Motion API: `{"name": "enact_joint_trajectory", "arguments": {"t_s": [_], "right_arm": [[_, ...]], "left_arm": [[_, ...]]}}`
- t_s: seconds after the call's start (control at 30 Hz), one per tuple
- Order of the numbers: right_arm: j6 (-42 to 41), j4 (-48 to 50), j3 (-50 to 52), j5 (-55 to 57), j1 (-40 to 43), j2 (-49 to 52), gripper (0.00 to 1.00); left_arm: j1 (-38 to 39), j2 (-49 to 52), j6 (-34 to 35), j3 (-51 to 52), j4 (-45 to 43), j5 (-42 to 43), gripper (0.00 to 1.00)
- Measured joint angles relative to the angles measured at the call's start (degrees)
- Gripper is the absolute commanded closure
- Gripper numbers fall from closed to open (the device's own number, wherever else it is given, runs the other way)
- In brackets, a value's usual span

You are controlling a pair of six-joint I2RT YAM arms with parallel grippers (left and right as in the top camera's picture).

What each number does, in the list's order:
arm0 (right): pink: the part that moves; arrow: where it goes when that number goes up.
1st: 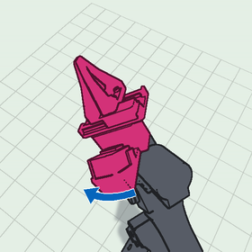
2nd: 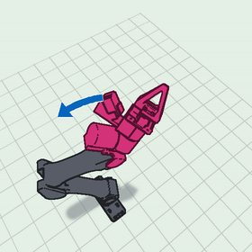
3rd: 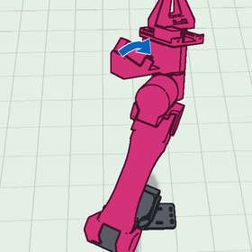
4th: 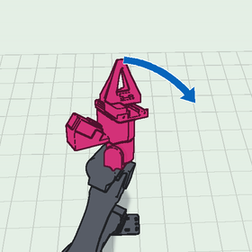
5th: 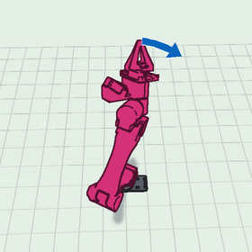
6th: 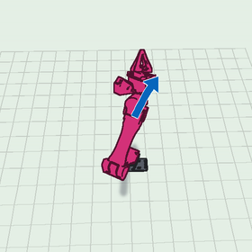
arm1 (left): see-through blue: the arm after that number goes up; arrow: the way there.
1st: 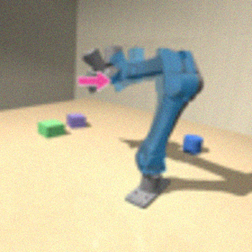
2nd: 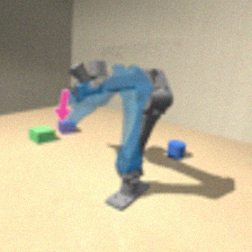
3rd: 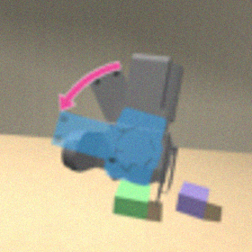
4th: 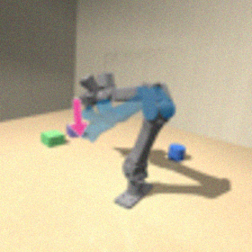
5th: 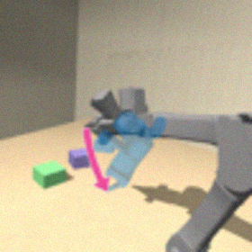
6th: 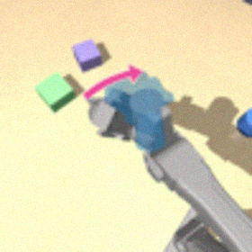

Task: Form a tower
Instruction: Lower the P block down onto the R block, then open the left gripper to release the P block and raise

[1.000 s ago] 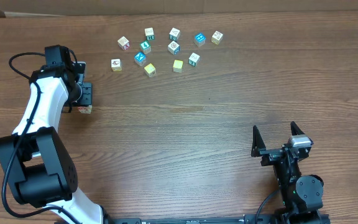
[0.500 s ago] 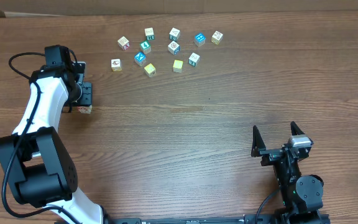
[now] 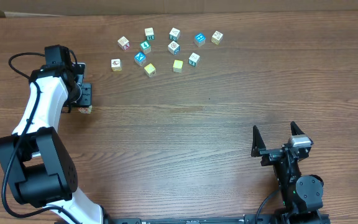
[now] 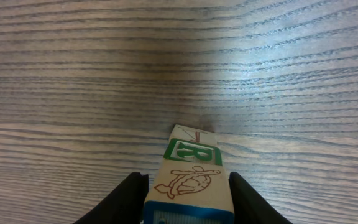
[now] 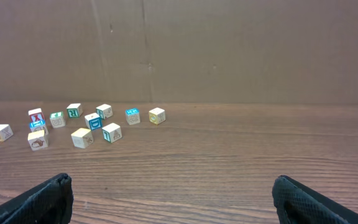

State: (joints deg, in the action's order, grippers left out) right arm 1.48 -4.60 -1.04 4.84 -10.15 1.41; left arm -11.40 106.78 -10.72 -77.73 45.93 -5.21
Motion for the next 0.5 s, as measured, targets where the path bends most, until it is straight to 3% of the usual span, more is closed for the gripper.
{"name": "enact_joint_trajectory", "arguments": {"t_s": [0.4,0.5], "right_arm": [[0.0,0.0,0.0,0.0,0.0,0.0,0.0],[0.0,0.0,0.0,0.0,0.0,0.0,0.0]], "left_arm": [[0.0,0.0,0.0,0.0,0.2,-0.2,0.66],[0.0,0.0,0.0,0.0,0.2,-0.2,0.62]]}}
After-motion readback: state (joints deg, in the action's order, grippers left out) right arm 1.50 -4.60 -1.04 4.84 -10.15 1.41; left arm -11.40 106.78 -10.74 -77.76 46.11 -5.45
